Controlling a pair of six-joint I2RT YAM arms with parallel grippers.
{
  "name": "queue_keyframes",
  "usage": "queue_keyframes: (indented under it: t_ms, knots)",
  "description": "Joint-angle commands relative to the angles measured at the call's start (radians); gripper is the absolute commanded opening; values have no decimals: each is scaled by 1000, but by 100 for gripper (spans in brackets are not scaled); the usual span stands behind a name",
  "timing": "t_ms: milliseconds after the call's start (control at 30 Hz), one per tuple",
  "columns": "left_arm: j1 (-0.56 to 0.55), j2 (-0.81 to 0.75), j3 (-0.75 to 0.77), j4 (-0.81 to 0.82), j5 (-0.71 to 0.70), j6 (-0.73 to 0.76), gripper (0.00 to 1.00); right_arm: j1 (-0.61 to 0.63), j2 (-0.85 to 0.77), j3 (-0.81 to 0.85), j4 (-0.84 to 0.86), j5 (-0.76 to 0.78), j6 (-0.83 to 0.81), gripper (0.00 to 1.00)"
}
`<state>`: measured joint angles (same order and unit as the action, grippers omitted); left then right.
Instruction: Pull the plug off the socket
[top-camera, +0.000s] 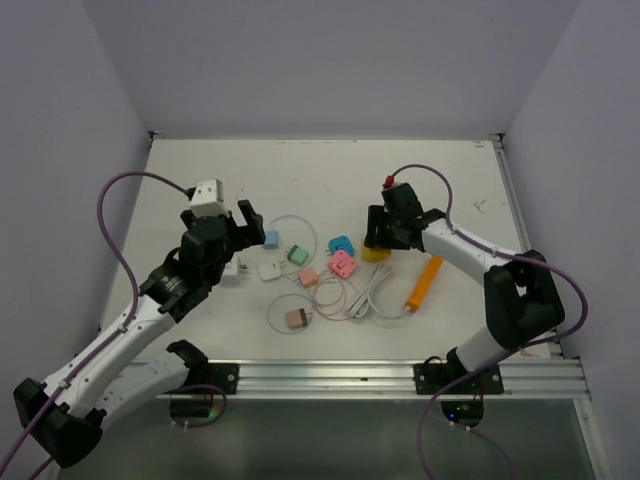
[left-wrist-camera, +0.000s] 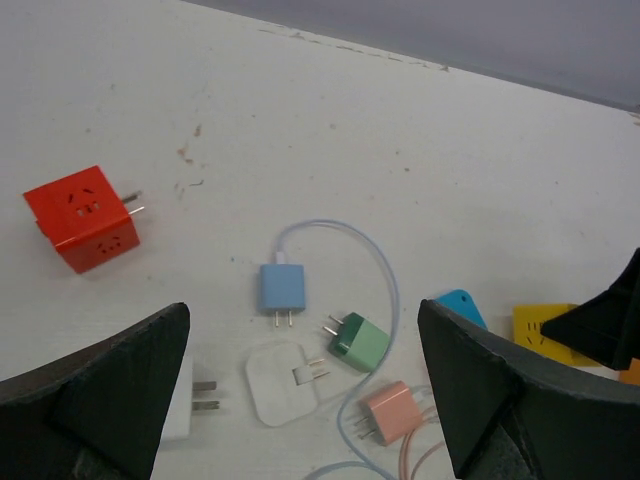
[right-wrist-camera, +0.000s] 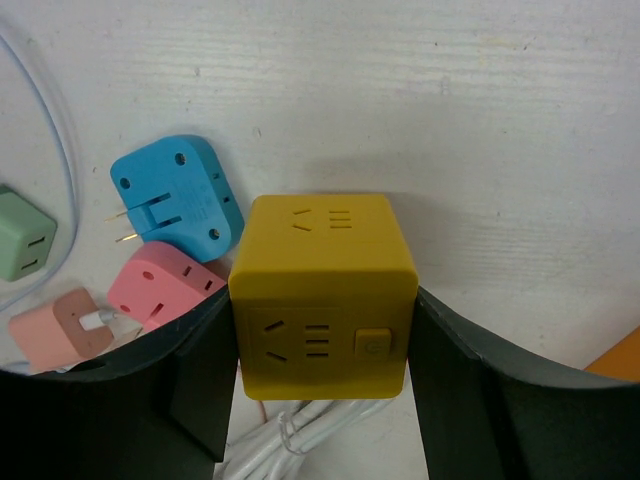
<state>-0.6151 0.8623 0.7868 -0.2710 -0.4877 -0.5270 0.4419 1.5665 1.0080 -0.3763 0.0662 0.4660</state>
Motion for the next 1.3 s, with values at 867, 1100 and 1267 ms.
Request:
queue_keyframes:
  t_ms: [867, 1100, 1267]
  knots:
    - [20, -296, 288, -258, -350, 283, 100, 31, -661, 251, -293, 403, -138, 99]
    - [18, -416, 355, -202, -465, 366, 100, 31, -917, 172, -155, 483, -260, 99]
    - [18, -531, 313, -87, -540, 413, 100, 31, -1069, 69, -55, 514, -329, 99]
